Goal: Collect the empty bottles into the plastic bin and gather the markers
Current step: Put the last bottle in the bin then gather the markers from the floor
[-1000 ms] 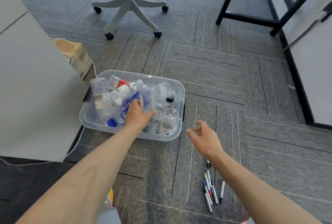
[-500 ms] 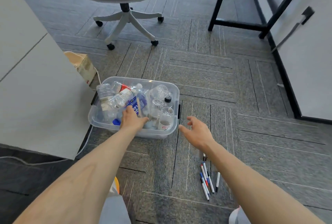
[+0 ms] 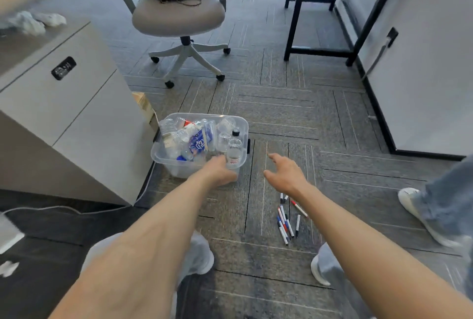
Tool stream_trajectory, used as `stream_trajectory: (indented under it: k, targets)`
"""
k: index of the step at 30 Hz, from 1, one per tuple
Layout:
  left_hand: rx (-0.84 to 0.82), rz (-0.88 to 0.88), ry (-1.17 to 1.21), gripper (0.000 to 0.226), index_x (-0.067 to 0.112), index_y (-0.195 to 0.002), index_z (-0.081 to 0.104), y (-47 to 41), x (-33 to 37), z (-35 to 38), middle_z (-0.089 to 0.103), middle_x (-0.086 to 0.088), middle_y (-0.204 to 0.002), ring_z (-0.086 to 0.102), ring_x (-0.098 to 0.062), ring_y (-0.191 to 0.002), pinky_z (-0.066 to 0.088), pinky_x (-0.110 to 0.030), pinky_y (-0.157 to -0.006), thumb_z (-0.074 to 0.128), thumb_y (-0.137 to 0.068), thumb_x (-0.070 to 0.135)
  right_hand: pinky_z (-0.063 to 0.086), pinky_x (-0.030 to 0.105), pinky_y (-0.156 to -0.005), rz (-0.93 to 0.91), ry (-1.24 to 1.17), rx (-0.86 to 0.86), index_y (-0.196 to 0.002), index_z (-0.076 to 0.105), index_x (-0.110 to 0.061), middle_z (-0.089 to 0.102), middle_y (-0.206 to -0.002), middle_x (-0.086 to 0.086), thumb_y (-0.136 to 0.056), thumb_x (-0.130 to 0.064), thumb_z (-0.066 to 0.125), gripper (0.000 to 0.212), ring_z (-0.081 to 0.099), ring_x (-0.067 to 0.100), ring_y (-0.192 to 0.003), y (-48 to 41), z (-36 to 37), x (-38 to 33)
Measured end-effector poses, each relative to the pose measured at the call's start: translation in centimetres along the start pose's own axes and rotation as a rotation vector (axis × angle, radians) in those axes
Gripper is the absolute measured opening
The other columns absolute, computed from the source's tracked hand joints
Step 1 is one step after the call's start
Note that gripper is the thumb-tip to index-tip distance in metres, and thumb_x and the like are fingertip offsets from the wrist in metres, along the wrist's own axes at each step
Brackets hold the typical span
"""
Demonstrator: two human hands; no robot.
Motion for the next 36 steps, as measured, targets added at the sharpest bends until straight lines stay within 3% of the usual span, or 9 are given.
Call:
stream_trajectory:
  k: [2,7,11,15,19,22,26,32,36]
  targets:
    - [-0.007,0.038,0.001,0.052,0.007,-0.137,0.045,0.8,0.9,1.2,0.054,-0.010,-0.131,0.053,-0.023,-0.107,0.042,-0.029,-0.084,0.060,-0.091,0.025,0.036,0.039,-0.110,0.028,-0.020,0.005,-0.149,0.035,-0.016,0.042,-0.150,0.010,-0.093,-0.026,0.055,0.060,0.043,0.028,-0.135,1.9,0.2,1.5]
    - [-0.069,0.074,-0.027,0.053,0.009,-0.143,0.041,0.3,1.6,7.2,0.047,-0.011,-0.146,0.049,-0.027,-0.129,0.041,-0.034,-0.100,0.057,-0.096,0.025,0.042,0.034,-0.100,0.185,-0.140,0.042,-0.144,0.044,-0.011,0.052,-0.142,0.013,-0.093,-0.024,0.056,0.054,0.050,0.030,-0.128,4.2,1.7,7.4]
    - [-0.162,0.036,-0.084,0.047,0.008,-0.140,0.045,-2.7,0.7,14.1,0.047,-0.012,-0.144,0.048,-0.028,-0.128,0.041,-0.031,-0.096,0.052,-0.098,0.029,0.046,0.037,-0.093,0.326,-0.241,0.036,-0.131,0.054,-0.010,0.060,-0.130,0.016,-0.091,-0.021,0.057,0.042,0.058,0.033,-0.116,2.9,4.7,13.0]
    - [-0.238,-0.070,-0.025,0.035,0.011,-0.126,0.053,-7.7,-0.8,22.5,0.056,-0.008,-0.129,0.054,-0.024,-0.110,0.039,-0.028,-0.078,0.050,-0.098,0.033,0.048,0.036,-0.091,0.406,-0.266,-0.021,-0.139,0.047,-0.012,0.056,-0.134,0.010,-0.092,-0.026,0.056,0.050,0.059,0.032,-0.113,0.2,8.9,19.1]
    - [-0.330,-0.225,0.049,0.027,0.014,-0.111,0.054,-12.1,-2.0,30.3,0.058,-0.003,-0.104,0.060,-0.026,-0.099,0.042,-0.032,-0.077,0.046,-0.100,0.037,0.043,0.035,-0.094,0.449,-0.244,-0.089,-0.141,0.046,-0.013,0.053,-0.138,0.011,-0.094,-0.022,0.052,0.048,0.054,0.028,-0.119,-2.9,12.9,25.3]
    - [-0.313,-0.289,0.011,0.046,0.006,-0.105,0.063,-16.0,-2.0,35.0,0.062,-0.007,-0.083,0.066,-0.030,-0.090,0.039,-0.030,-0.067,0.042,-0.099,0.046,0.046,0.029,-0.082,0.498,-0.316,-0.088,-0.142,0.045,-0.018,0.051,-0.141,0.005,-0.096,-0.024,0.051,0.047,0.060,0.023,-0.104,-5.0,15.0,29.4]
    - [-0.221,-0.305,-0.198,0.057,0.007,-0.115,0.058,-20.3,-0.8,38.7,0.066,-0.010,-0.112,0.063,-0.029,-0.103,0.039,-0.032,-0.071,0.039,-0.095,0.057,0.046,0.033,-0.093,0.516,-0.353,-0.090,-0.140,0.046,-0.018,0.054,-0.138,0.002,-0.096,-0.024,0.051,0.045,0.058,0.024,-0.113,-7.1,16.8,33.0]
    - [-0.126,-0.369,-0.295,0.051,0.007,-0.125,0.051,-22.1,1.2,41.3,0.062,-0.014,-0.128,0.060,-0.033,-0.117,0.046,-0.037,-0.087,0.057,-0.091,0.045,0.040,0.025,-0.085,0.596,-0.506,-0.004,-0.138,0.050,-0.019,0.058,-0.133,-0.001,-0.097,-0.028,0.050,0.041,0.057,0.013,-0.098,-7.6,17.3,35.8]
    - [-0.128,-0.360,-0.322,0.047,0.005,-0.128,0.050,-22.0,0.8,42.2,0.061,-0.014,-0.128,0.061,-0.034,-0.116,0.047,-0.039,-0.087,0.052,-0.098,0.041,0.040,0.032,-0.099,0.606,-0.496,-0.024,-0.140,0.047,-0.017,0.056,-0.137,0.002,-0.098,-0.029,0.049,0.044,0.054,0.020,-0.121,-7.2,17.8,36.4]
Point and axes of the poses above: each hand's wrist, its own y-axis away from the middle knuckle, its own z-axis out of the palm, x = y × z, the point moved 1 cm from there along -y, towards the middle knuckle
